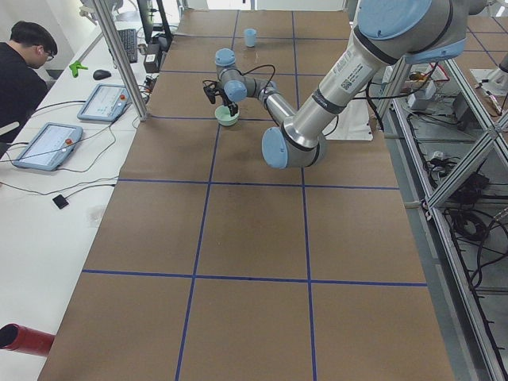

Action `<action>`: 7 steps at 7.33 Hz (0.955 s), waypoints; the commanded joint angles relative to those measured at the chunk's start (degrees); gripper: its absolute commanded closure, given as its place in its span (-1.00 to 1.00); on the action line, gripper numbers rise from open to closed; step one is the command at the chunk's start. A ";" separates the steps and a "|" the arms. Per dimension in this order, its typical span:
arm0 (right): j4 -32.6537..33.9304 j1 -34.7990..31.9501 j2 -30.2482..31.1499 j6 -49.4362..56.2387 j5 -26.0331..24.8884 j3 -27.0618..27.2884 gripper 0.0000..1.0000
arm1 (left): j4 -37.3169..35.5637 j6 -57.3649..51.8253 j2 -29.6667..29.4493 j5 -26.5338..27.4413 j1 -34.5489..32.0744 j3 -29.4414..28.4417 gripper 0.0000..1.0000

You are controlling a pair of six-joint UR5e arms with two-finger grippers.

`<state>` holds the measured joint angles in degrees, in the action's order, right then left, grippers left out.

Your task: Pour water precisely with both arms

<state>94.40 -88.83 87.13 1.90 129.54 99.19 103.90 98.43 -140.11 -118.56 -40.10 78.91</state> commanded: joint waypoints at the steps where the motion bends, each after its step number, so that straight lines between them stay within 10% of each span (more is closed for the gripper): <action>1: 0.95 0.06 -1.88 -0.84 -4.20 3.00 -0.98 | -11.32 -1.30 0.01 -0.10 -3.49 9.92 -1.00; 3: -2.27 0.84 4.58 -2.32 -2.88 6.86 -0.99 | -11.35 -1.31 0.01 0.17 -4.37 11.00 -1.00; 5: -37.33 12.90 22.10 -34.33 -13.73 10.48 -0.98 | -11.44 -1.22 0.36 0.25 -4.55 11.79 -1.00; 7: -47.64 20.42 28.44 -45.80 -19.40 11.02 -1.00 | -11.44 -0.87 1.68 0.34 -4.55 12.59 -1.00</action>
<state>54.42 -73.54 111.08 -34.88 113.40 109.54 92.47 97.35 -139.04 -118.26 -44.62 91.09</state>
